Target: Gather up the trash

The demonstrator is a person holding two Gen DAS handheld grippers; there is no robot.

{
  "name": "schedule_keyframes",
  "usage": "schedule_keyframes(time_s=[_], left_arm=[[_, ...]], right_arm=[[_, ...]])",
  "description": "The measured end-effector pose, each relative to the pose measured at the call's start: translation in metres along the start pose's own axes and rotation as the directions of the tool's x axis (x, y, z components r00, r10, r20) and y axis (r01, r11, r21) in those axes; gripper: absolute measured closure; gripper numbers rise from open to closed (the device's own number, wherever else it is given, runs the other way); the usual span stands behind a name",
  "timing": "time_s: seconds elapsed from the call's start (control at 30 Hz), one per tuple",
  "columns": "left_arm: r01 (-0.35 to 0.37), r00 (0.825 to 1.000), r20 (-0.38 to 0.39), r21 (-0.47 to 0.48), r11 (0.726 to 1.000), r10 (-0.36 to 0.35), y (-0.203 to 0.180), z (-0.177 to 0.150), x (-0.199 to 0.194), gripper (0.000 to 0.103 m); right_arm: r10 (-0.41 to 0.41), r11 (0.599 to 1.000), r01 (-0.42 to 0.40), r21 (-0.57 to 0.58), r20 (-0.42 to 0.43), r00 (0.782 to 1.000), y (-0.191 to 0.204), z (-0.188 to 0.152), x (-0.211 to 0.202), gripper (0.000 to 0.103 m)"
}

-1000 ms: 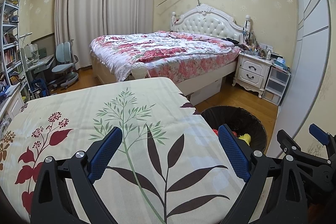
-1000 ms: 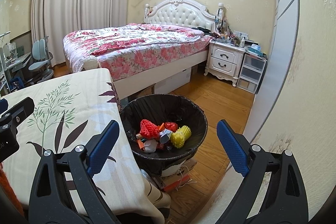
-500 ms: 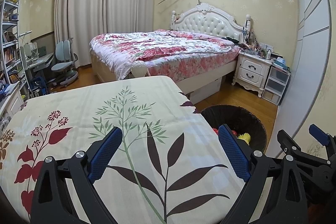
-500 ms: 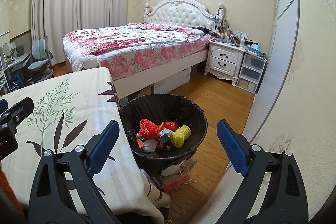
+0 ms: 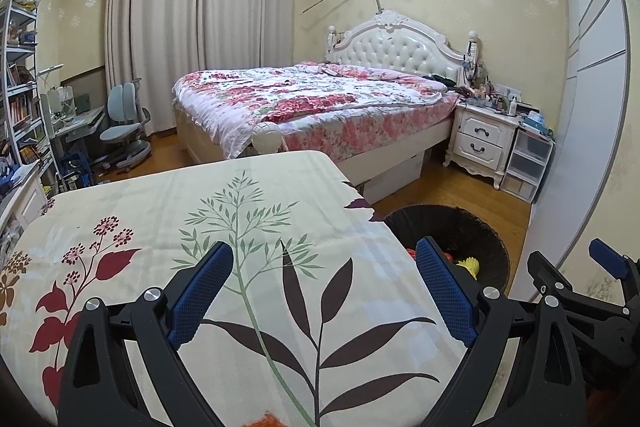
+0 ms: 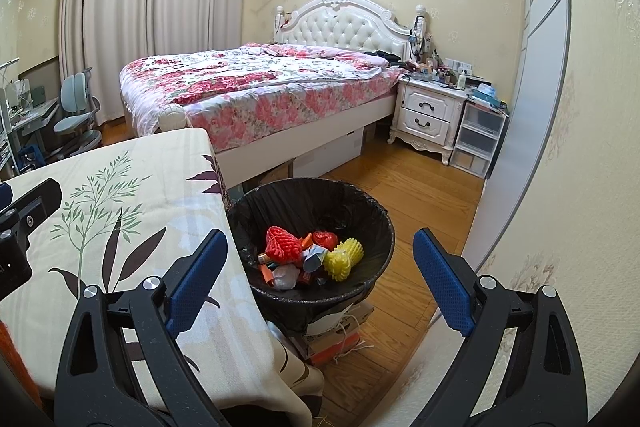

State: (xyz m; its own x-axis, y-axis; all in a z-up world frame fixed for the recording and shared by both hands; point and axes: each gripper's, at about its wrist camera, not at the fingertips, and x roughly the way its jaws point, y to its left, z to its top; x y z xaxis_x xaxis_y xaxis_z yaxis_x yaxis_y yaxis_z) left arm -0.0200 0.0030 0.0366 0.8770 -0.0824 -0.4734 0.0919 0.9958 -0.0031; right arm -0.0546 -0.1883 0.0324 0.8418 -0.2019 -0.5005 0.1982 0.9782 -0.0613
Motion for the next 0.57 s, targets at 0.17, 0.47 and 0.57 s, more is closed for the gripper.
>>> schedule_keyframes(time_s=[0.17, 0.47, 0.57], left_arm=[[0.027, 1.000, -0.004, -0.014, 1.000, -0.027, -0.001, 0.001, -0.001, 0.011], [-0.004, 1.000, 0.004, -0.026, 1.000, 0.004, 0.005, 0.004, -0.001, 0.011], [-0.019, 1.000, -0.014, -0.029, 0.999, 0.019, 0.012, 0.003, 0.004, 0.011]], right_arm=[[0.000, 1.000, 0.000, 0.000, 0.000, 1.000, 0.000, 0.000, 0.000, 0.011], [0.011, 1.000, -0.011, -0.011, -0.005, 1.000, -0.001, -0.001, -0.001, 0.011], [0.021, 1.000, -0.021, -0.016, -0.011, 1.000, 0.005, -0.003, 0.000, 0.011]])
